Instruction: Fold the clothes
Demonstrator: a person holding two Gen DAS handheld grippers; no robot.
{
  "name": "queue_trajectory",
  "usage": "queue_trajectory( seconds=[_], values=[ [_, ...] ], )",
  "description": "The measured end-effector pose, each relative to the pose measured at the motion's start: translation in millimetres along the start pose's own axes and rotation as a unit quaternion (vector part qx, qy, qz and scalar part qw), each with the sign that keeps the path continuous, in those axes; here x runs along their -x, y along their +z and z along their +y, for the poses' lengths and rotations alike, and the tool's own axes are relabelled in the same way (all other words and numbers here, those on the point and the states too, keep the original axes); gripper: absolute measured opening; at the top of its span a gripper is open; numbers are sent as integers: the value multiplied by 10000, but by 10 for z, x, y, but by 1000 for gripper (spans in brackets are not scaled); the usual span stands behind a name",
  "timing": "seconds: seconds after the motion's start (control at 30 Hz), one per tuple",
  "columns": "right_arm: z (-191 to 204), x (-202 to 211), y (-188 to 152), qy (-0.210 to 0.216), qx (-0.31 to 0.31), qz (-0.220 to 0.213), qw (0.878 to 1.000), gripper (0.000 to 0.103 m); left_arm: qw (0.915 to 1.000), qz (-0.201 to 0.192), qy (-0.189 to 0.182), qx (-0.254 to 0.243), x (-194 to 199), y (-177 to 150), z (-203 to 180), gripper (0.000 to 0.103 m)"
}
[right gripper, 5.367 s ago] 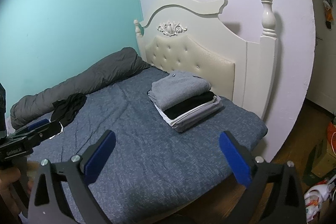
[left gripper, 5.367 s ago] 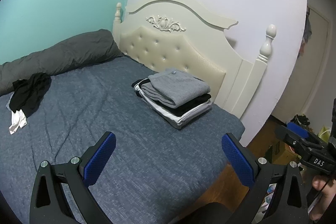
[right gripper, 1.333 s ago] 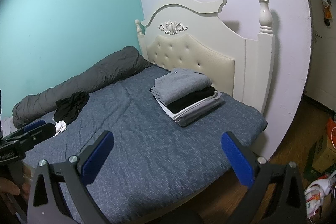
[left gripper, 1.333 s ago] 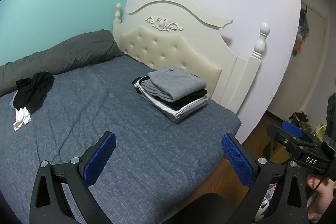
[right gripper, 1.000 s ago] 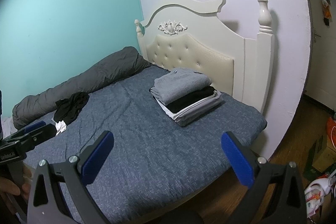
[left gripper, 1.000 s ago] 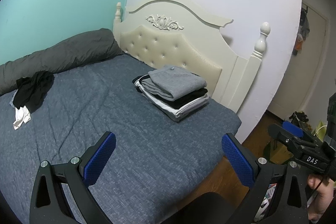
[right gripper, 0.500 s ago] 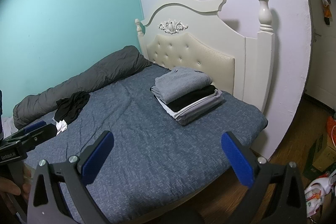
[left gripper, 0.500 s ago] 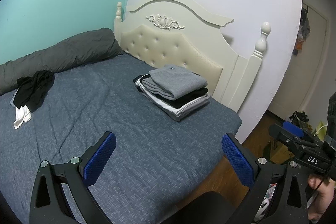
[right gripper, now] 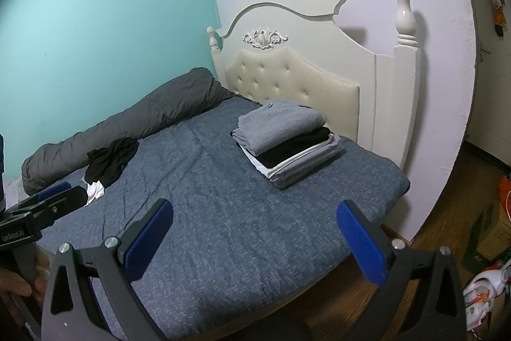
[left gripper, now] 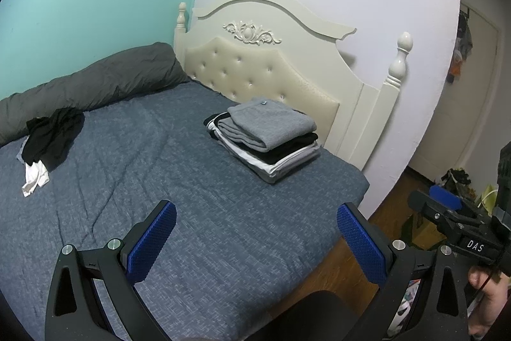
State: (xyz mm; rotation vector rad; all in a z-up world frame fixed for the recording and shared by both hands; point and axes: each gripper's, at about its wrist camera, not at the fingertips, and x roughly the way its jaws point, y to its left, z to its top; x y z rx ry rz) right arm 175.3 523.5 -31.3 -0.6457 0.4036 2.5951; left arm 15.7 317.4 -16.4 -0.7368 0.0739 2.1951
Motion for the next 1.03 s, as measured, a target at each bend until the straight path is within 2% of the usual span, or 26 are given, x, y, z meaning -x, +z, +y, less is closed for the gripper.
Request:
queue_trajectory(
  seconds=[1.03],
  values=[
    [-13, -5, 1, 14, -25, 18, 10000, 103, 10000, 19, -31, 87, -8, -19, 34, 103]
  ],
)
